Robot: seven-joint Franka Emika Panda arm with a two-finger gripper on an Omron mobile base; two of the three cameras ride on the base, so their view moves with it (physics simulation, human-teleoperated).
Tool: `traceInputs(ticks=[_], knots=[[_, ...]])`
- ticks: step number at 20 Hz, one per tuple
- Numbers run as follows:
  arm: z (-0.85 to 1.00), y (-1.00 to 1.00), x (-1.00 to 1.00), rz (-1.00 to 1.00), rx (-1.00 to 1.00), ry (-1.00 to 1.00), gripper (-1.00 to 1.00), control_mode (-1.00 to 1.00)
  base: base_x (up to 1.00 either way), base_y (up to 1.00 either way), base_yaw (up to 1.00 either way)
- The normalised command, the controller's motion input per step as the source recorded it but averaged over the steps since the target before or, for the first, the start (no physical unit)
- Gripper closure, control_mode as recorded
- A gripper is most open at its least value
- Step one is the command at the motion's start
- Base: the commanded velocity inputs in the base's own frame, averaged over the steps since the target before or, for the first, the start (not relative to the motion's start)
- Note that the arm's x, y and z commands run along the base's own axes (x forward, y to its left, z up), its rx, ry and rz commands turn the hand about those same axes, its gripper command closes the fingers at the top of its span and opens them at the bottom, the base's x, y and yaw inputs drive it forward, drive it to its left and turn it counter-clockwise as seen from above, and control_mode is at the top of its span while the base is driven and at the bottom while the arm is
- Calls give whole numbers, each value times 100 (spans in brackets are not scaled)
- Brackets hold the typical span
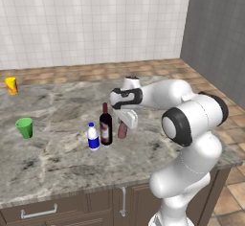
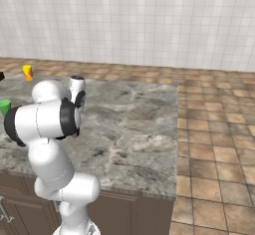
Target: Place the drinks on the dining counter in a tight cluster.
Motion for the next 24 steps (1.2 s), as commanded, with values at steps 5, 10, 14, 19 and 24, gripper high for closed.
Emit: traceInputs(ticks=[5, 10, 14, 19, 24], knots=[[0, 8, 6, 4, -5, 0, 100, -100, 0, 0, 0], [0, 1, 7, 1, -4, 0, 100, -100, 0, 0, 0], [0, 4, 7, 0, 0, 0, 100, -100, 0, 0, 0], [-15, 4, 1, 0, 0, 0, 100, -100, 0, 0, 0], [-18, 3, 0, 0, 0, -1, 100, -100, 0, 0, 0]])
